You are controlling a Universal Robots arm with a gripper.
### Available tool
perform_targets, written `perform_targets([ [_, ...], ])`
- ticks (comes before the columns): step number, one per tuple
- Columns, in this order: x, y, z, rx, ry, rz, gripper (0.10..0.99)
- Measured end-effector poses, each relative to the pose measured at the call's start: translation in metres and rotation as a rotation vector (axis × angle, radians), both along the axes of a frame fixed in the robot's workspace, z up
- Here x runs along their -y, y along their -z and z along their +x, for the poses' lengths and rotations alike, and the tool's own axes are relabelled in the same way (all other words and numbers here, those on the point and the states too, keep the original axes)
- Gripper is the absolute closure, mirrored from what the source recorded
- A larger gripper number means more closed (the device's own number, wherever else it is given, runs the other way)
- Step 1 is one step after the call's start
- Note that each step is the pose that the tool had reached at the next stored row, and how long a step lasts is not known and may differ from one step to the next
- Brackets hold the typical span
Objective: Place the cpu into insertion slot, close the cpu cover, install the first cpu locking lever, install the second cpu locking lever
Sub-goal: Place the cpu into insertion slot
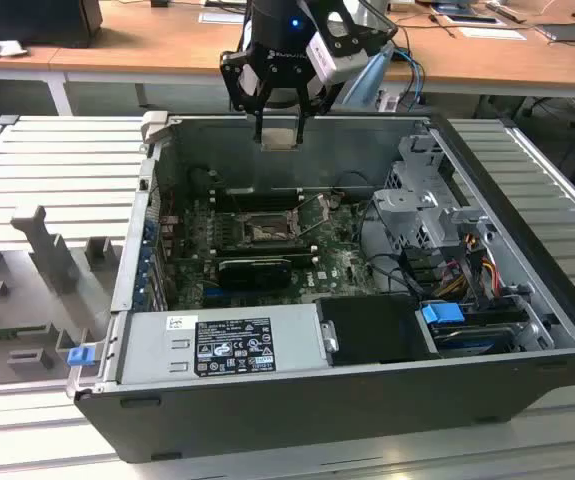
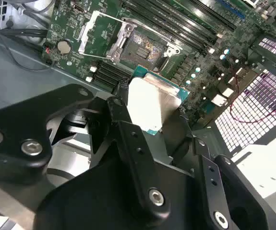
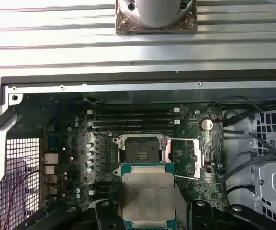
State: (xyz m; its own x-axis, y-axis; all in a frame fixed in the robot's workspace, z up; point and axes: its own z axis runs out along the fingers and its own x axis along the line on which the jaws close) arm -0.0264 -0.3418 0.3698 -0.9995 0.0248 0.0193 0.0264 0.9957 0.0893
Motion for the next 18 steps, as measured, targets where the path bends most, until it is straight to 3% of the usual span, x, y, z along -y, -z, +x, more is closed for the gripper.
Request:
perform_targets([
  [18,0.0002,0.0019,-0.0003,0.0,0.097,-0.001,0.561],
])
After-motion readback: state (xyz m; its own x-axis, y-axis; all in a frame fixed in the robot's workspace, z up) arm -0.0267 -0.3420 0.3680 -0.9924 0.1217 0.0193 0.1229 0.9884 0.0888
